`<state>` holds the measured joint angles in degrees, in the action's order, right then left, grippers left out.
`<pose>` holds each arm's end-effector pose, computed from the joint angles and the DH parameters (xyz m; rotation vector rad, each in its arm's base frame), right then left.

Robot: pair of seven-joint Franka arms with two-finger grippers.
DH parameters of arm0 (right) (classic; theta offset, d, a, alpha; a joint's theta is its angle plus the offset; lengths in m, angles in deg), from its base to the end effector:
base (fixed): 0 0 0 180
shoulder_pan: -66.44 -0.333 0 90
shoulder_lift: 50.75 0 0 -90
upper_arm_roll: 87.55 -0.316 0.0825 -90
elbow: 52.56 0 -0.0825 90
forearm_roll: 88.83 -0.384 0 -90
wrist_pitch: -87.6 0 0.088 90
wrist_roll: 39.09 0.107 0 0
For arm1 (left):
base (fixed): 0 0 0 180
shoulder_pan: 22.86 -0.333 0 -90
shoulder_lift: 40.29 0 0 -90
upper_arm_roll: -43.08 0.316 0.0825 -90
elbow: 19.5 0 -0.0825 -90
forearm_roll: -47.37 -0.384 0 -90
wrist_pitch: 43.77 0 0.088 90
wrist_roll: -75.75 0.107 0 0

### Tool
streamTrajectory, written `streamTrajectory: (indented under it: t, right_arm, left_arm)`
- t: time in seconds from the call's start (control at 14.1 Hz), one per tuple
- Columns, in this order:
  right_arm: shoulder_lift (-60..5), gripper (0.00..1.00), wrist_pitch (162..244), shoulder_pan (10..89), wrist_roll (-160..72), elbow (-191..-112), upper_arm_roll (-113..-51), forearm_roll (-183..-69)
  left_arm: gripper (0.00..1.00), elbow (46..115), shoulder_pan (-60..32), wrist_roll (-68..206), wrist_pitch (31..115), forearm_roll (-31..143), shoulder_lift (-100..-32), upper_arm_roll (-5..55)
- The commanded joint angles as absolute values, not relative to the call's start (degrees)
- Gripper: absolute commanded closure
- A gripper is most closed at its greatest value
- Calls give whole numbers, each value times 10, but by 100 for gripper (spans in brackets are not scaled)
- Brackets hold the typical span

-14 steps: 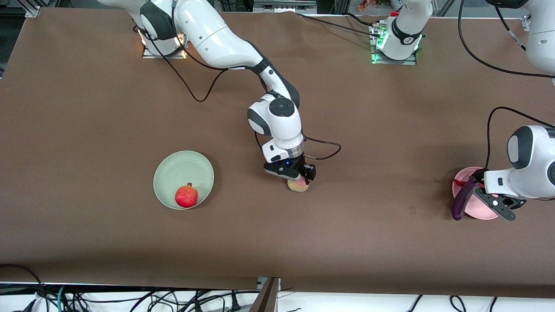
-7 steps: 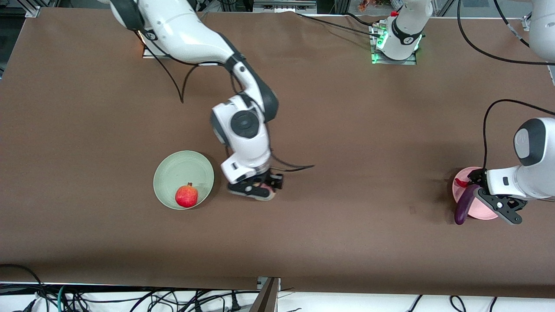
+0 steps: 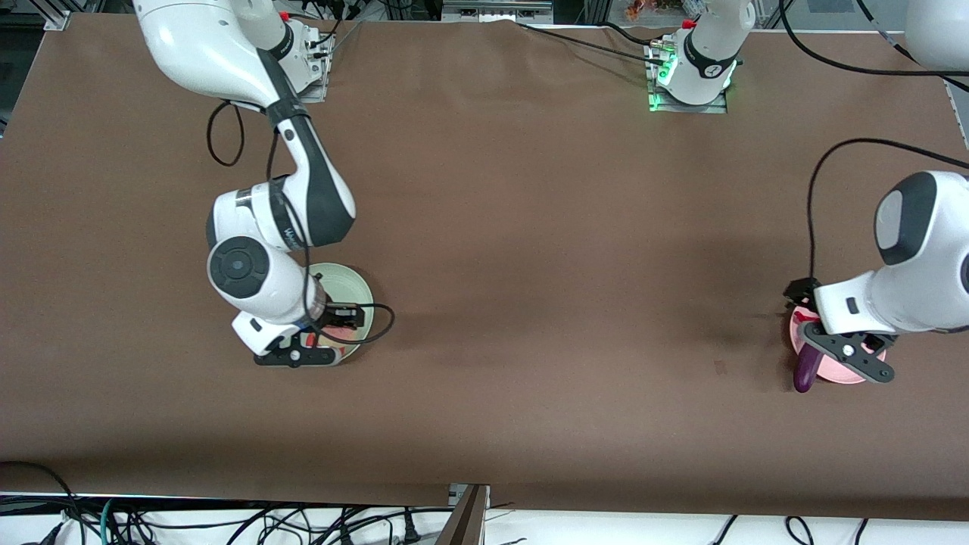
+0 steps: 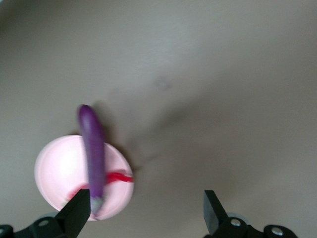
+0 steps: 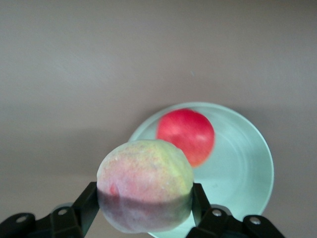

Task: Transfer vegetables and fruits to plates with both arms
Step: 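Carry the eggplant to the pink plate while the right gripper carries the peach, then release the eggplant on the pink plate while the right gripper lowers the peach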

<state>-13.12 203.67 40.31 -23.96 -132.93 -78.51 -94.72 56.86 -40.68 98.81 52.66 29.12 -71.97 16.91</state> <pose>0.6801 0.2384 0.3197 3.1297 0.0296 -0.0359 0.6910 -0.0062 0.4231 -2.9543 0.8579 0.2410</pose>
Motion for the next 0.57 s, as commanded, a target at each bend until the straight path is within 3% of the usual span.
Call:
streamTrajectory:
  t: [0.0, 0.28, 0.43, 0.5]
  right_arm:
    - [-205, 81, 2077, 397, -245, -1466, -788, -952]
    - [-245, 66, 2191, 400, -252, -1595, -786, -952]
    - [-239, 64, 2222, 406, -265, -1607, -786, -952]
    - [-234, 59, 2223, 417, -270, -1601, -786, -952]
  left_arm:
    - [0, 527, -331, 942, 455, 329, -667, 191]
    - [0, 574, -277, 865, 448, 416, -553, 298]
    - [0, 613, -246, 783, 456, 487, -497, 380]
    - [0, 635, -251, 775, 460, 488, -471, 384]
